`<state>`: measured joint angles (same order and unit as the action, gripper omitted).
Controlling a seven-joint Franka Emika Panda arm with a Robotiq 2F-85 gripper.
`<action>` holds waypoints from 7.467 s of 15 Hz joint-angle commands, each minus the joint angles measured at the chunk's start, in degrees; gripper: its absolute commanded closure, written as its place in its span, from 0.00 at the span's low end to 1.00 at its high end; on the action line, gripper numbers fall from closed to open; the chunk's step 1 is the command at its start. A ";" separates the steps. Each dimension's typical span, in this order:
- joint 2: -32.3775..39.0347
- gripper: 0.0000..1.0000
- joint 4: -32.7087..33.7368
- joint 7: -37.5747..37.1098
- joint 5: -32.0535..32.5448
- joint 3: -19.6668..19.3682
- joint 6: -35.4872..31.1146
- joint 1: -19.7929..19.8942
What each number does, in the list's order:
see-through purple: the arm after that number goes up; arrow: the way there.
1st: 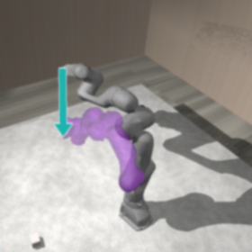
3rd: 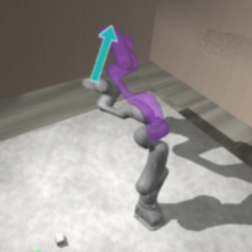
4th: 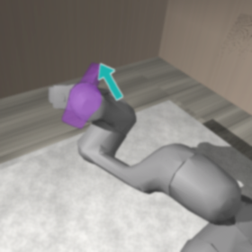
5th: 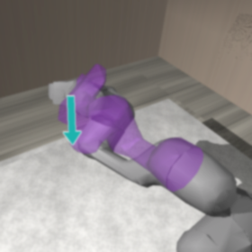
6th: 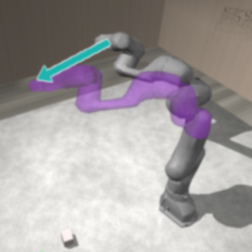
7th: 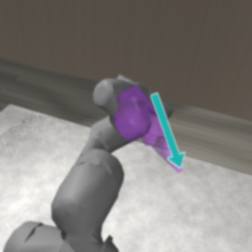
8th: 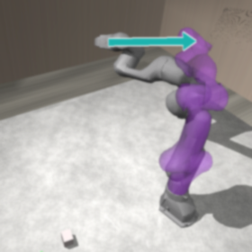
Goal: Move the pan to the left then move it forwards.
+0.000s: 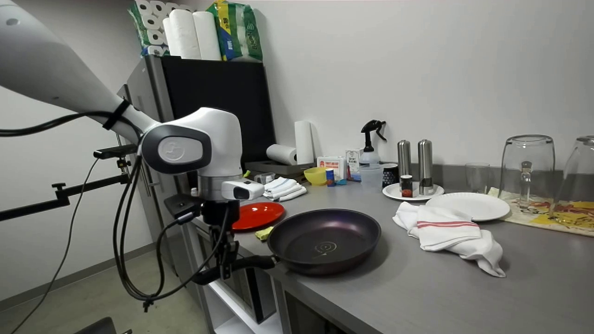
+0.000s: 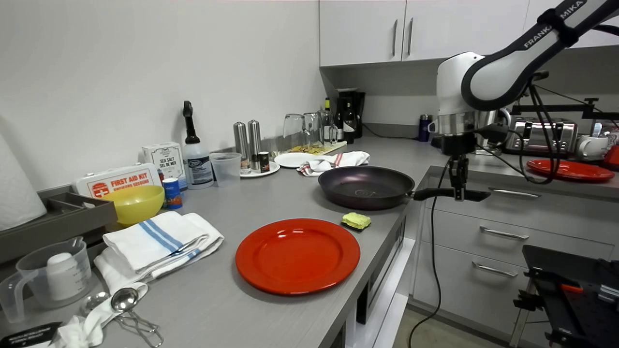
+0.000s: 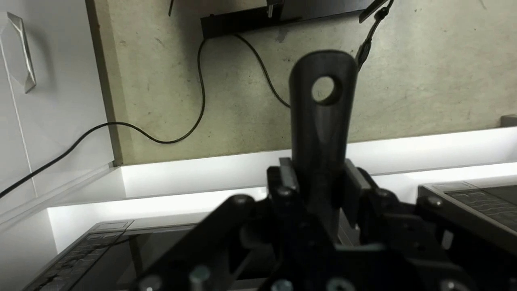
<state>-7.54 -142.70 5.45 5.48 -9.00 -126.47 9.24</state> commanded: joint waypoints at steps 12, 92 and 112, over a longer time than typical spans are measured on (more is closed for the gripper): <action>-1.06 0.38 -0.50 2.85 3.27 0.25 -0.29 -0.22; 0.21 0.00 -4.91 -21.13 -3.08 12.86 -33.67 -8.17; -1.50 0.00 -3.33 -20.81 -5.29 13.21 -26.57 -9.99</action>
<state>-8.29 -146.70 -16.56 1.05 4.65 -155.41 -0.56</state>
